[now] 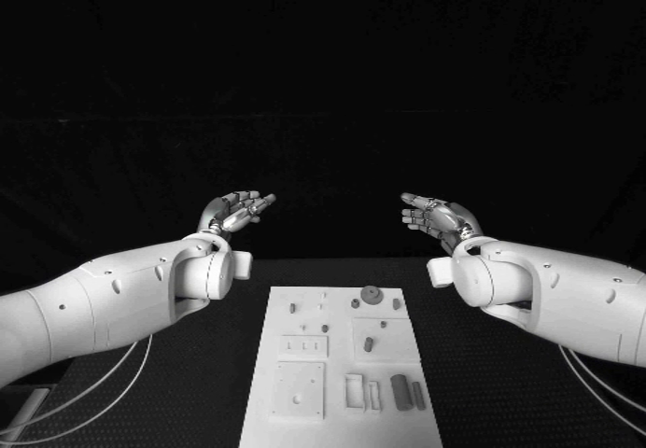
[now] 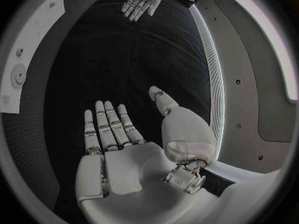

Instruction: Assemble the parts on the task board

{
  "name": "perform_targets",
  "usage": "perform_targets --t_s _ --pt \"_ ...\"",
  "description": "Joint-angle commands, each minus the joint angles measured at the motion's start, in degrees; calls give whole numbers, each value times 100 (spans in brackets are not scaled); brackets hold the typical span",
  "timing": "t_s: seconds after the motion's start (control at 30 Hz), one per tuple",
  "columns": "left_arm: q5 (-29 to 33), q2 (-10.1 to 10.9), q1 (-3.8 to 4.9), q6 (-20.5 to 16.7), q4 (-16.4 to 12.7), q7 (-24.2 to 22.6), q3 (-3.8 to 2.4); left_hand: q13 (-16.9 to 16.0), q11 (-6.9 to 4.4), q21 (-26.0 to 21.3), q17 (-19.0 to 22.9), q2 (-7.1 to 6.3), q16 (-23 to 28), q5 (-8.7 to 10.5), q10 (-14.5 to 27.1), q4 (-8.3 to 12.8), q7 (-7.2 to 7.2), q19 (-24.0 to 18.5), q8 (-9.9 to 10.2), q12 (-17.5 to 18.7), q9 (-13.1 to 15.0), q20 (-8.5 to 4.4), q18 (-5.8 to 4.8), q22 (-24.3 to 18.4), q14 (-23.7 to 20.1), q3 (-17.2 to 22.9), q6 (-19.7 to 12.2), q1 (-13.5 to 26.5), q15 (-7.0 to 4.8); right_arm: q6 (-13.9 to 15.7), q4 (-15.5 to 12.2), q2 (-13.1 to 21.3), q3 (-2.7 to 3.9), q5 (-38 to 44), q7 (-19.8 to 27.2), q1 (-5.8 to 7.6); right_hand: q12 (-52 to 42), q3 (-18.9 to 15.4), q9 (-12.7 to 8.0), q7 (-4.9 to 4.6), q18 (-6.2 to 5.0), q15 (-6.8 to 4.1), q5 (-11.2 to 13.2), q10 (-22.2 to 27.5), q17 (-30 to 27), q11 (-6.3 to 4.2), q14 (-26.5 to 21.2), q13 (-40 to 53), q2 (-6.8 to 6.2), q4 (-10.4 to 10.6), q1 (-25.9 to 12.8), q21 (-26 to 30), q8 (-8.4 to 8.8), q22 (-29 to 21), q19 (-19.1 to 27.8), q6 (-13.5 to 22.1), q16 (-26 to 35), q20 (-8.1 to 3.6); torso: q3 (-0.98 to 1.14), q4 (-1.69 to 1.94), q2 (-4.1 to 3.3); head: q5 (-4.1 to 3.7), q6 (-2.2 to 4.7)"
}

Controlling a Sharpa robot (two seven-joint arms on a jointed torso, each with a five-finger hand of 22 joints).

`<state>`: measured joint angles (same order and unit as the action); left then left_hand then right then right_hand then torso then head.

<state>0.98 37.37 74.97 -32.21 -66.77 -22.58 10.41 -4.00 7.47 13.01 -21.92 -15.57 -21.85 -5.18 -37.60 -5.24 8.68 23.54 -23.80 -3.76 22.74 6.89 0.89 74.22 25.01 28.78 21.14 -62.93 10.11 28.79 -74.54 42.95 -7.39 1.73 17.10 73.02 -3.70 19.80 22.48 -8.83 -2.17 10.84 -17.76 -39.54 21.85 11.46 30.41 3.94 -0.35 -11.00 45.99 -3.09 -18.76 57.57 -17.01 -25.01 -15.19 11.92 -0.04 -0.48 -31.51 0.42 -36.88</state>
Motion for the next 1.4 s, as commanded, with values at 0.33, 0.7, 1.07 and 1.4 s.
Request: perform_targets --t_s 0.33,0.7,1.07,1.4 --pt "98 -201 353 1104 581 532 227 -25 58 81 -85 22 -104 -38 -177 -4 126 92 -84 -51 76 -6 -89 213 141 55 119 -211 28 -1735 547 -76 -233 388 -1165 427 -71 92 44 -222 -91 66 287 -287 47 2 170 24 -69 -451 552 -89 -152 745 -436 -260 -135 -18 0 -1 -1 0 1" --pt "-75 -48 345 1285 466 390 229 -181 231 367 -198 669 -558 -144 -1467 657 345 1078 -348 -501 109 -282 156 120 1415 -395 1280 -471 -22 -1270 991 -261 -232 2923 -1059 331 -306 487 54 -255 -382 192 743 -1194 110 23 877 76 -357 -552 1290 -136 -383 711 -1220 -1022 -438 -82 -34 56 -73 31 -91" --pt "-660 306 328 1831 -69 159 229 -127 45 763 -324 1095 -792 -226 -2624 1737 168 2094 -183 -581 -109 -556 357 189 2820 -209 2312 -488 -351 -1269 1139 -361 -230 4996 -1028 284 -444 1300 34 -124 -773 -210 1096 -2123 382 -205 1933 199 -580 -531 1759 -208 -489 609 -2340 -1874 -796 -113 -5 151 -320 -62 -62" --pt "-913 796 330 2018 -946 31 213 -62 0 811 -418 1111 -715 -135 -2838 2133 142 2165 -59 -488 -168 -638 282 172 2974 -52 2476 -391 -403 -1235 1380 -524 -225 6771 -959 216 -358 1699 37 -48 -1263 -864 1345 -2569 1070 -360 3346 272 -833 -493 1852 -758 -422 811 -3834 -2254 -1414 -234 28 264 -668 -178 74"
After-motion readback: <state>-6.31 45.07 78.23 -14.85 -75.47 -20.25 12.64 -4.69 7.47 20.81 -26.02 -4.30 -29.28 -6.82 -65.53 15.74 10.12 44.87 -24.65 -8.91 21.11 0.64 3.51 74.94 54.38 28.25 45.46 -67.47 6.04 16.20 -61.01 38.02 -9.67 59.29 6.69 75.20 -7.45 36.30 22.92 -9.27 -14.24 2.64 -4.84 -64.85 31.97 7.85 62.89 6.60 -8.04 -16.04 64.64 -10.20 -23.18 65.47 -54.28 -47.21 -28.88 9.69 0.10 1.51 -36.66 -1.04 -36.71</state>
